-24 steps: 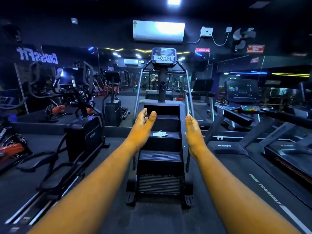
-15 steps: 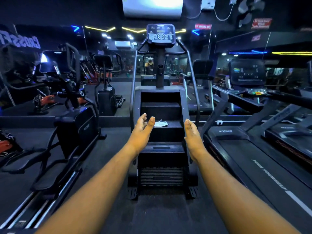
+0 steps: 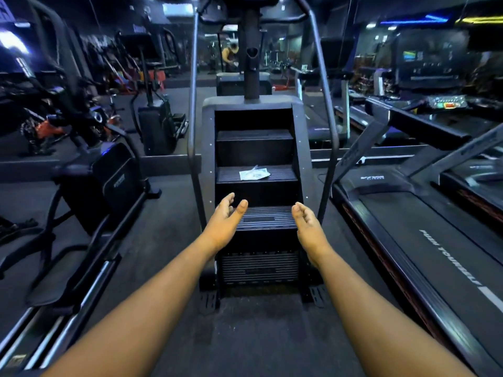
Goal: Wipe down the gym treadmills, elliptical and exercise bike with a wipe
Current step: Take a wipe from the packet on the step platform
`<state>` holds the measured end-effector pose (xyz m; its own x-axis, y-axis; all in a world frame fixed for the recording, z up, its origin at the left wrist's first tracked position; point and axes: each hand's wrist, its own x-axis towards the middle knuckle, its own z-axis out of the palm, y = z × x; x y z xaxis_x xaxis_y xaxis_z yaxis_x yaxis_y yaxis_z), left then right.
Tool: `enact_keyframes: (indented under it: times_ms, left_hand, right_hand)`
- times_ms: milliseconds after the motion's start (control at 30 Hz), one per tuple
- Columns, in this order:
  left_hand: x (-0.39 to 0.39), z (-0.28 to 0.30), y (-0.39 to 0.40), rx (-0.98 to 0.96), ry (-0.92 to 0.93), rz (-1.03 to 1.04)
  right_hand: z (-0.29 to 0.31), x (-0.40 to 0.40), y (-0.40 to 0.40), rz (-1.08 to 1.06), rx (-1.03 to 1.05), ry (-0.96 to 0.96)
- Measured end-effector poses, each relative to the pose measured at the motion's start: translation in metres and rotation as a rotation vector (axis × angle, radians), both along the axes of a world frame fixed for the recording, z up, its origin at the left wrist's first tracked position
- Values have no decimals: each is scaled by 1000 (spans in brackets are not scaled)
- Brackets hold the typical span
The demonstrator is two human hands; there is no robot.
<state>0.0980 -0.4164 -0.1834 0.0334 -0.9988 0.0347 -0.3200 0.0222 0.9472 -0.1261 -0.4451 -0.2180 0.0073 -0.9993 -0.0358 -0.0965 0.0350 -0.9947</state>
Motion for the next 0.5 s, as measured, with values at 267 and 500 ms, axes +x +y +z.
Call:
enact_keyframes:
  times_ms: [267, 500]
  left_hand:
    - [-8, -55, -131, 99, -234, -1]
    - [14, -96, -248, 169, -314, -19]
  right_hand:
    - [-55, -14, -150, 82, 112, 46]
    - [-84, -2, -277, 134, 161, 138]
